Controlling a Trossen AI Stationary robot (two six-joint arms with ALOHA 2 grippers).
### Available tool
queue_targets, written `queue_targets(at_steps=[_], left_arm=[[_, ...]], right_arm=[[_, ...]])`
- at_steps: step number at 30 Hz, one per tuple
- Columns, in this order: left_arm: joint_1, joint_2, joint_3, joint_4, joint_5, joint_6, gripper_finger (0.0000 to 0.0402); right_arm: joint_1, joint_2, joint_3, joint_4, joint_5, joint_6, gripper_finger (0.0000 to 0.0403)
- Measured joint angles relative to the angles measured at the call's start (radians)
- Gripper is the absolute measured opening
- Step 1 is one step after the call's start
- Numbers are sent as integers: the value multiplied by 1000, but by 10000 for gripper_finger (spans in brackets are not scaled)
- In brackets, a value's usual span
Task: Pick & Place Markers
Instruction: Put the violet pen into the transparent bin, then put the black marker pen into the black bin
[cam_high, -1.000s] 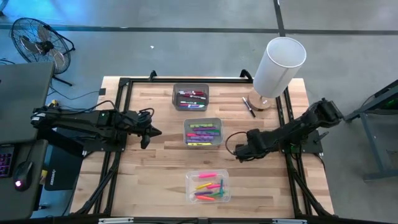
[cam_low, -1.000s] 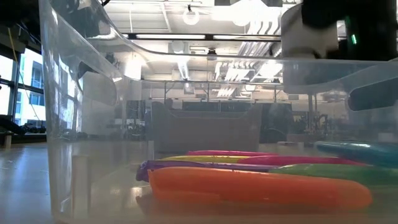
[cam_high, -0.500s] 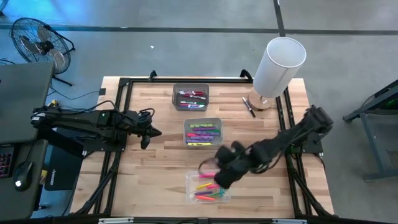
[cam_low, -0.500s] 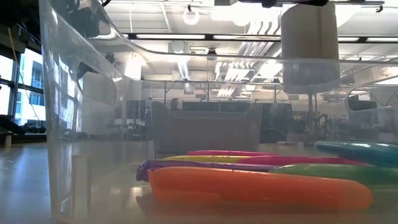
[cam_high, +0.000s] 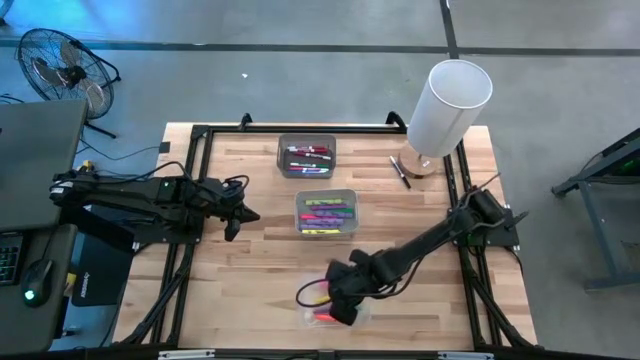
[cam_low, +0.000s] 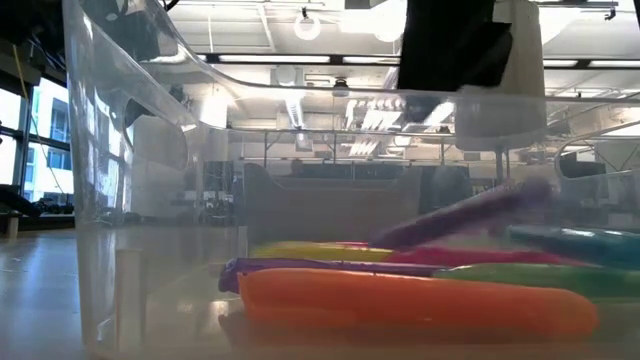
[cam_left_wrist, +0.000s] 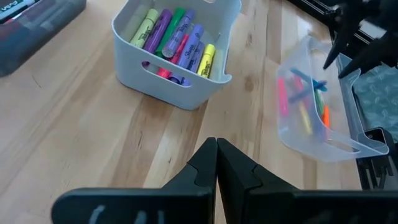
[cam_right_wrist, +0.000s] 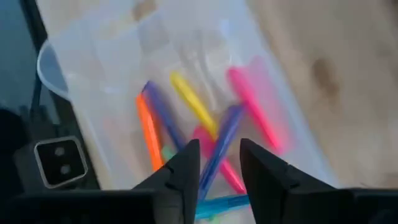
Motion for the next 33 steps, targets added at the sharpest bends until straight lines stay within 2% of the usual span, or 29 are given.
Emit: queue_targets(at_steps=[3, 6, 8, 10, 11, 13, 17, 21, 25, 28, 33], left_arm=[[0, 0, 0, 2, 0, 2, 5], [0, 0, 0, 2, -3, 2, 5], [0, 0, 0, 2, -3, 2, 5], [0, 0, 0, 3, -3, -4, 5], [0, 0, 0, 3, -3, -11, 5], [0, 0, 0, 3, -2, -16, 5], [0, 0, 0, 1, 8, -17, 5], [0, 0, 0, 0, 3, -16, 5], [0, 0, 0, 1, -40, -16, 5], [0, 0, 0, 13, -62, -17, 5], [0, -5, 0, 39, -109, -18, 5]], right_arm=[[-2, -41, 1, -15, 53, 2, 107], [-7, -98, 1, -111, 131, 41, 92], [-8, -139, 1, -230, 219, 104, 75], [0, -184, -19, -352, 357, 204, 58], [2, -210, -48, -404, 401, 256, 49], [3, -276, -150, -434, 414, 349, 29], [-2, -452, -454, -269, 409, 522, 4], [-62, -610, -734, -68, 411, 625, 27], [-175, -715, -945, 95, 412, 653, 61], [-275, -770, -1049, 134, 400, 656, 93], [-422, -826, -1120, 138, 416, 563, 141]])
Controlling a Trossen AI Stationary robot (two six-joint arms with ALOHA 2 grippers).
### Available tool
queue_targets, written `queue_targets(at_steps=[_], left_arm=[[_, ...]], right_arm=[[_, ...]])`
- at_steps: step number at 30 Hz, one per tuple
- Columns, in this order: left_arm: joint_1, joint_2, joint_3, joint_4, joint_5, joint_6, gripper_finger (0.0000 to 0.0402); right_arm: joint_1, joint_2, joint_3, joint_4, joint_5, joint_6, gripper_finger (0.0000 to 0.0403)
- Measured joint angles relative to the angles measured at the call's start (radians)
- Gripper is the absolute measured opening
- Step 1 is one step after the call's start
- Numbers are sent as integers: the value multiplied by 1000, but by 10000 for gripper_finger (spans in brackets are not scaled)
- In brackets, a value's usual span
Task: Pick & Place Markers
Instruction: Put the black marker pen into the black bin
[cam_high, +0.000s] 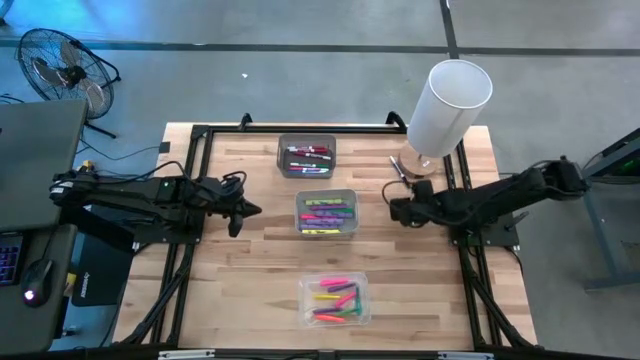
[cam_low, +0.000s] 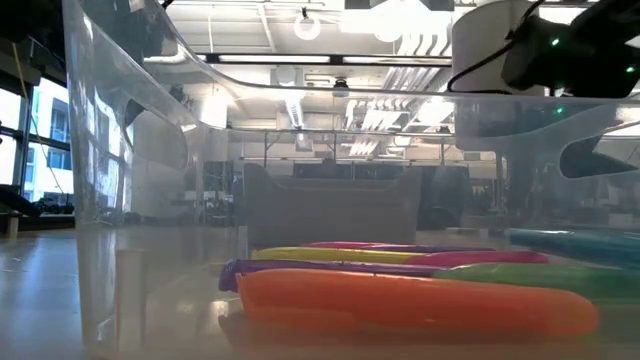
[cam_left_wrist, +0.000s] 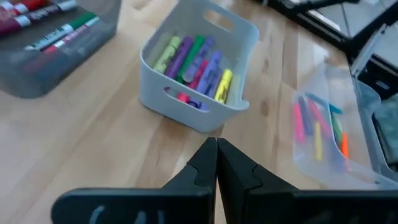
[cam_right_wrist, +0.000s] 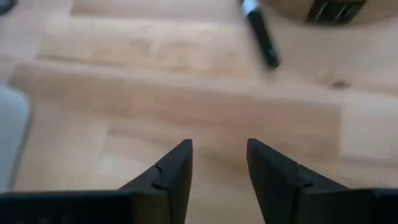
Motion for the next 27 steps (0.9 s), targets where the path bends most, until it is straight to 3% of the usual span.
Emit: queue_targets(at_steps=[9, 14, 18, 27], left_arm=[[0, 0, 0, 37, -152, -3, 5], [0, 0, 0, 36, -220, -26, 5], [0, 0, 0, 36, -244, -26, 5], [0, 0, 0, 35, -267, -27, 5]], right_arm=[[-270, 33, -11, 14, 10, -271, 153], [-373, 95, -11, 154, 4, -468, 153], [-458, 160, -10, 230, -72, -542, 153], [-529, 306, -7, 430, -62, -690, 153]])
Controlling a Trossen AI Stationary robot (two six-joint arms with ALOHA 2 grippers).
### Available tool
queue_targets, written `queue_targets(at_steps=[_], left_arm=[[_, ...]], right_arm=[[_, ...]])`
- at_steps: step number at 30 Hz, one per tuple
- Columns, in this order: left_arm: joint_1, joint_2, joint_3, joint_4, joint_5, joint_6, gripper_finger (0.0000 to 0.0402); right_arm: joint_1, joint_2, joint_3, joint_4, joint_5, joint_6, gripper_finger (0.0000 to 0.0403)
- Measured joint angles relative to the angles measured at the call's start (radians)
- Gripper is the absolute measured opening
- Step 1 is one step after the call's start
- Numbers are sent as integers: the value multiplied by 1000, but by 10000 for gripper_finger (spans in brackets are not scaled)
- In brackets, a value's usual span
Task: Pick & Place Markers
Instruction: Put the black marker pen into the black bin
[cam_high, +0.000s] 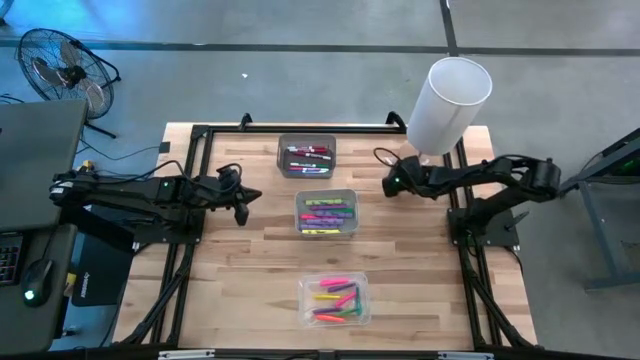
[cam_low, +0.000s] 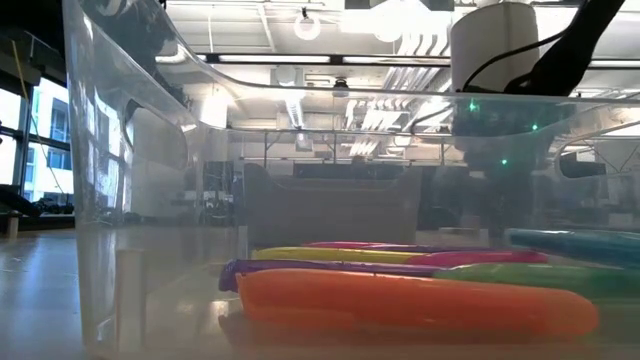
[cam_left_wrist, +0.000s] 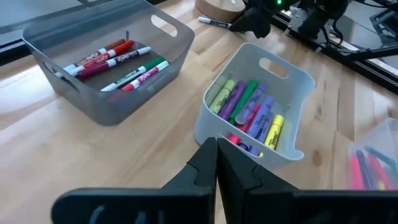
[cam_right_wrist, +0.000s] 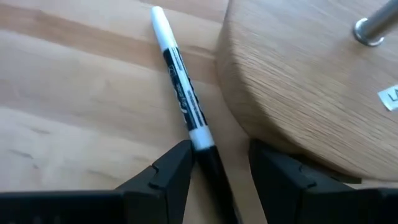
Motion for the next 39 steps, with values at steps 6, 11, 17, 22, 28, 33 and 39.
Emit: queue_targets(at_steps=[6, 11, 17, 22, 28, 33, 39], left_arm=[[0, 0, 0, 0, -17, -1, 5], [0, 0, 0, 0, -17, -1, 5], [0, 0, 0, 0, -10, 0, 5], [0, 0, 0, -4, 41, 2, 5], [0, 0, 0, -17, 93, 5, 5], [0, 0, 0, -31, 94, 6, 5], [0, 0, 0, -30, 91, 6, 5]], right_arm=[[-1, 5, 0, 5, -31, -23, 126], [9, 4, 2, -10, -90, 3, 42], [99, -18, 1, -48, -105, 128, 29], [218, -114, -6, -130, -138, 251, 26], [392, -261, -7, -200, -148, 382, 26], [529, -301, 62, -266, -57, 409, 26], [594, -240, 291, -348, 66, 218, 26]])
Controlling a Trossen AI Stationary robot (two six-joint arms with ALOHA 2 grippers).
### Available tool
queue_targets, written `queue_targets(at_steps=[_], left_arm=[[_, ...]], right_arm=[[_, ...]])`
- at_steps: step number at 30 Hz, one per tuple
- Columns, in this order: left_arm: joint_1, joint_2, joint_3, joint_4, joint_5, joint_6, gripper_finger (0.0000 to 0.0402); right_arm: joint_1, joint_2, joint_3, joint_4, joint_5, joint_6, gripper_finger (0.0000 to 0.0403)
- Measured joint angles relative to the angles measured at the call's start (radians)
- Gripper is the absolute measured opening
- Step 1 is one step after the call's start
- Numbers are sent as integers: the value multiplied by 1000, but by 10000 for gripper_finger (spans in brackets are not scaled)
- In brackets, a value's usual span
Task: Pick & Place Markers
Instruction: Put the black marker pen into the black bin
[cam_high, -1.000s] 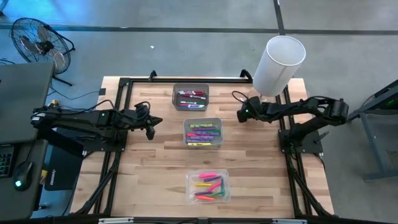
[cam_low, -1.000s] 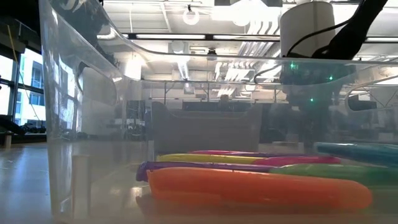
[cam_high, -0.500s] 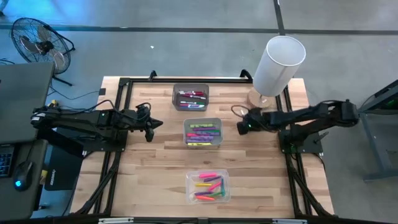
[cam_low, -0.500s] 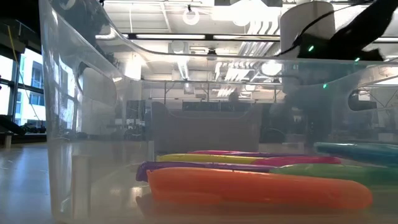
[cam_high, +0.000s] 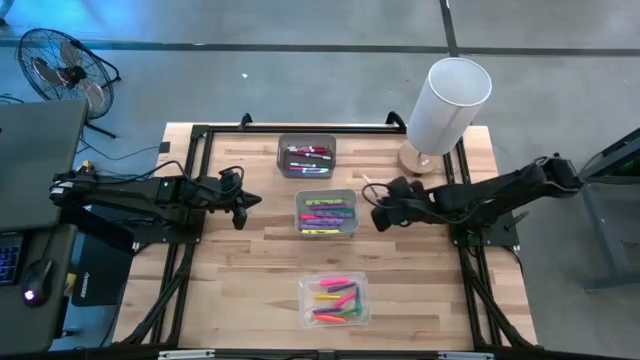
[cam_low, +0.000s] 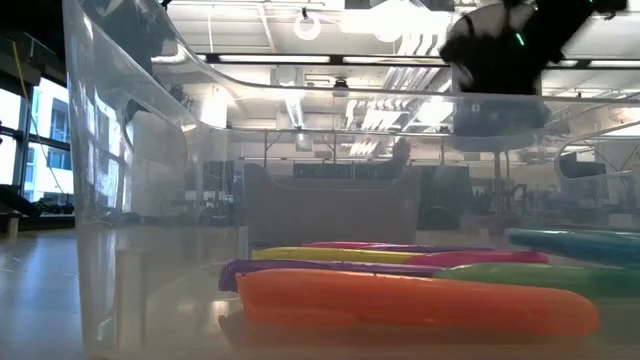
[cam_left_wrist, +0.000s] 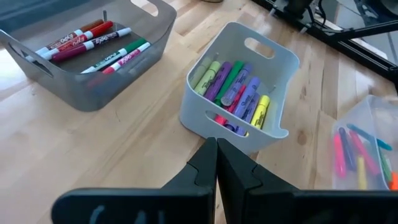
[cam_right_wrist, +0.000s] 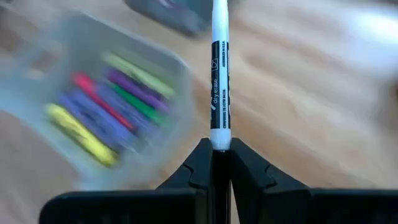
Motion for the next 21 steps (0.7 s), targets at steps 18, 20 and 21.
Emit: queue_targets(at_steps=[18, 20, 21], left_arm=[[0, 0, 0, 1, -66, 0, 5], [0, 0, 0, 1, -67, 7, 5], [0, 0, 0, 1, -68, 12, 5]], right_arm=[[-355, 682, 1025, -43, -216, -1071, 26], [-396, 780, 1105, -101, -280, -1090, 26], [-410, 826, 1139, -132, -310, -1105, 26]])
